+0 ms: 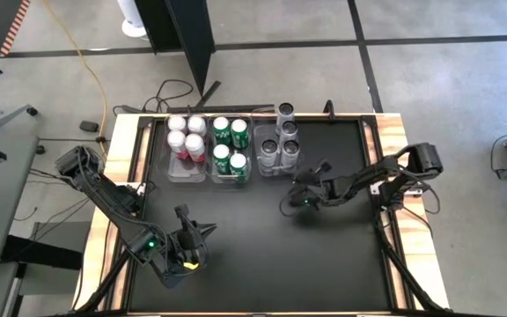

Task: Sort soda cans
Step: Move the bottom transparent bin to the right side of the top left transparent bin

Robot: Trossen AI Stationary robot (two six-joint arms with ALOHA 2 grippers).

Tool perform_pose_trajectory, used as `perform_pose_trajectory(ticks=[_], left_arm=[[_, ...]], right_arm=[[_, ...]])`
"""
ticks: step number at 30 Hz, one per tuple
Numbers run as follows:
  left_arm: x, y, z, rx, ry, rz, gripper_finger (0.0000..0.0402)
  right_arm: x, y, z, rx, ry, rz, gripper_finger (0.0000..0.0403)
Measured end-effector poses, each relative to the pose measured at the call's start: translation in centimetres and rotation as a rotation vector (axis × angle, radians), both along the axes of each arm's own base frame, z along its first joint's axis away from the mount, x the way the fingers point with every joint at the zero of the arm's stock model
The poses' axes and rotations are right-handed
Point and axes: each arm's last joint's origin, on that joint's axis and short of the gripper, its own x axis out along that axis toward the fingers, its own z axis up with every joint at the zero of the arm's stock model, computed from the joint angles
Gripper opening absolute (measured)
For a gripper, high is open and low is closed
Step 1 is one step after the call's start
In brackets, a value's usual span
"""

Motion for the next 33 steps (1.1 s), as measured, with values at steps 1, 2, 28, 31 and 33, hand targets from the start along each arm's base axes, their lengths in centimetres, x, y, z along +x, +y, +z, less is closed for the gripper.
perform_pose_trajectory(ticks=[1, 2, 28, 31, 33], left_arm=[[0.0, 0.0, 0.0, 0.0, 0.0, 0.0, 0.0022], [0.0, 0.0, 0.0, 0.0, 0.0, 0.0, 0.0022], [0.0, 0.1, 0.0, 0.017, -0.012, 0.012, 0.0022], [0.0, 0.1, 0.0, 0.017, -0.012, 0.012, 0.0022], [0.0, 0.1, 0.0, 0.017, -0.012, 0.012, 0.0022]], right_arm=[[0.1, 0.1, 0.0, -0.002, -0.006, 0.006, 0.0], [0.1, 0.2, 0.1, -0.002, -0.01, 0.011, 0.0], [1.6, 1.1, 0.9, 0.029, -0.064, 0.205, 0.0], [1.7, 1.1, 1.0, 0.034, -0.062, 0.238, 0.0], [1.8, 1.1, 1.1, 0.035, -0.066, 0.247, 0.0]])
